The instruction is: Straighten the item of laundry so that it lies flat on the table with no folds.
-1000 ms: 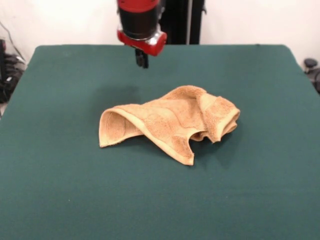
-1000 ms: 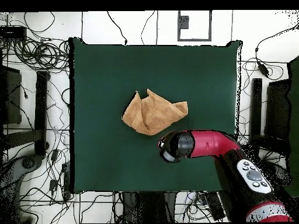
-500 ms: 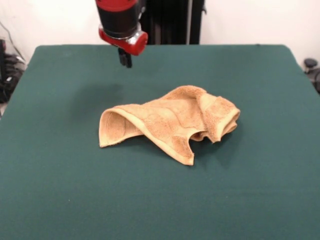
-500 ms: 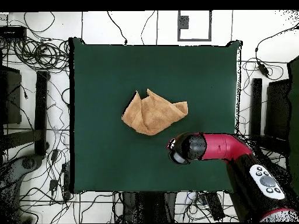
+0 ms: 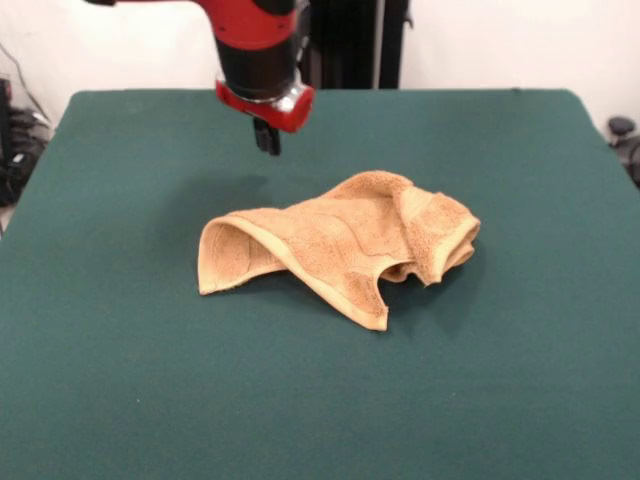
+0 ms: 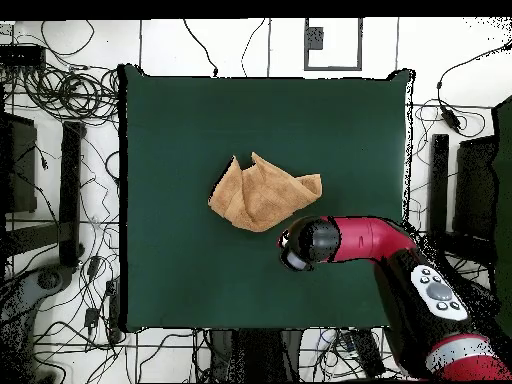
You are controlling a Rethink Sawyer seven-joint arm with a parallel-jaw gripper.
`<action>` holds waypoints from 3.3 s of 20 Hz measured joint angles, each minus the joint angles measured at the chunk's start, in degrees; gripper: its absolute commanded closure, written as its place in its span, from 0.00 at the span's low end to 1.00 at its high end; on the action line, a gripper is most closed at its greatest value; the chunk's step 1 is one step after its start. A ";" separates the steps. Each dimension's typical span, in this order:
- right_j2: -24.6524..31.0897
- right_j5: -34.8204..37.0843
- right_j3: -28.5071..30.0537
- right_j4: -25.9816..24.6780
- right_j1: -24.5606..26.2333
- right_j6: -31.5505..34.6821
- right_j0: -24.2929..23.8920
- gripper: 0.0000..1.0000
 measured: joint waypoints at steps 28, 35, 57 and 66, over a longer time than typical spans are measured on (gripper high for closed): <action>-1.01 23.86 -30.39 1.06 14.15 -0.01 12.64 1.00; -2.40 23.91 -31.14 1.09 14.36 -0.01 14.10 1.00; -2.54 24.63 -32.09 1.95 14.94 -0.01 13.83 0.00; -2.53 24.73 -32.26 1.95 15.02 -0.01 13.82 0.00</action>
